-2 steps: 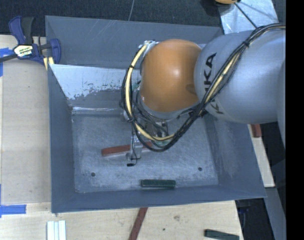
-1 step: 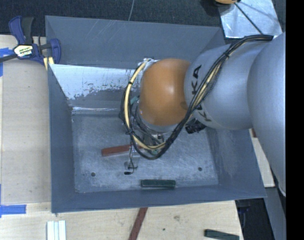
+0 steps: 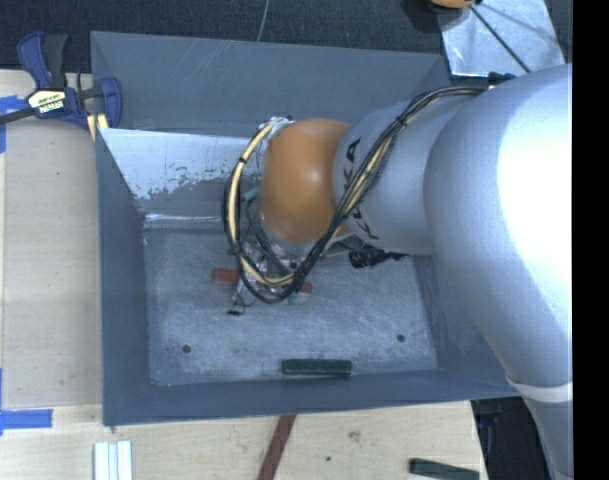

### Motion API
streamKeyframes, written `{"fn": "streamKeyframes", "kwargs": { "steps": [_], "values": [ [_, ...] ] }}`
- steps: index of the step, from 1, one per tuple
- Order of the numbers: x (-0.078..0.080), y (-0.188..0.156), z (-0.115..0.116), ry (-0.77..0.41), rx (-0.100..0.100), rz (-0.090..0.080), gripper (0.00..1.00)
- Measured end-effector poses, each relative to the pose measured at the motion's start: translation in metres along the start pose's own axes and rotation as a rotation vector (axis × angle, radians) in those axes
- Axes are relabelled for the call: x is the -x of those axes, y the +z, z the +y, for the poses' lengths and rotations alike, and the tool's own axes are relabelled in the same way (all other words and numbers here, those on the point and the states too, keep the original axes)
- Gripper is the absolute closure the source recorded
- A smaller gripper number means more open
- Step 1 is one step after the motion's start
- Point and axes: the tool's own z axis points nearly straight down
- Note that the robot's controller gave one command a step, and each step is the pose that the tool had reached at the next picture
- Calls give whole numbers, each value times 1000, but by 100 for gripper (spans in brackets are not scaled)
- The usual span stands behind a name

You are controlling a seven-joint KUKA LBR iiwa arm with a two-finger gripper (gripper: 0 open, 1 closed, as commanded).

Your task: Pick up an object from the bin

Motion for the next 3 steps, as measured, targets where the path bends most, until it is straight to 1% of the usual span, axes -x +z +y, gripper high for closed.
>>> {"fn": "streamKeyframes", "kwargs": {
  "steps": [1,2,3],
  "values": [
    [0,0,0,1,0,0,100],
    [4,-192,3,22,2,-5,100],
    [3,-187,3,22,-1,2,100]
  ]
}}
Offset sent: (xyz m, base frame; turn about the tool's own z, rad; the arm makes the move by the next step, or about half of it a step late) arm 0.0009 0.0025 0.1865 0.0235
